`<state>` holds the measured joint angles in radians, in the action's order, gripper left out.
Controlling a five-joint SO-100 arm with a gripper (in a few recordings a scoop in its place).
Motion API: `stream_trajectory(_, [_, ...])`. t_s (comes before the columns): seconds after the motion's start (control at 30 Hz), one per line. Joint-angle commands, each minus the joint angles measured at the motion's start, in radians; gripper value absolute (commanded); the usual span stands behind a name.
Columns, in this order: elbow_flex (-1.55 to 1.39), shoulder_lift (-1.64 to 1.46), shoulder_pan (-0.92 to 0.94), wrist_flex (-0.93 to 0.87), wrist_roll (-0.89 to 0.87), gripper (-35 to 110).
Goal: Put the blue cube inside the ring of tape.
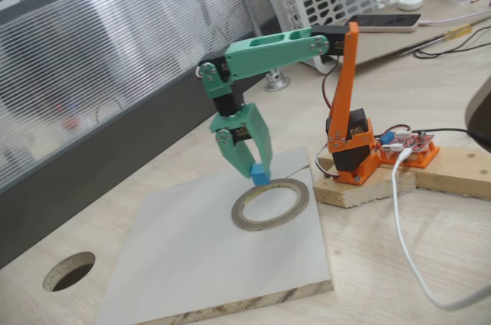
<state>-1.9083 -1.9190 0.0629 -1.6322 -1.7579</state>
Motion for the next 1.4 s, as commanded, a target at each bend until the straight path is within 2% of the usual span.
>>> stream_trajectory(0.0, [-0.101, -0.092, -0.006, -0.005, -0.006, 2])
stream_trajectory(0.27, [-0.181, -0.127, 0.003, 0.005, -0.006, 2])
stream_trajectory(0.63, [-0.192, -0.129, 0.003, 0.172, -0.006, 2])
stream_trajectory(0.97, [-0.357, -0.133, 0.005, 0.311, 0.000, 2])
stream_trajectory(1.1, [-0.357, -0.221, 0.005, 0.354, 0.000, 2])
stream_trajectory(1.37, [-0.359, -0.291, 0.006, 0.364, -0.002, 2])
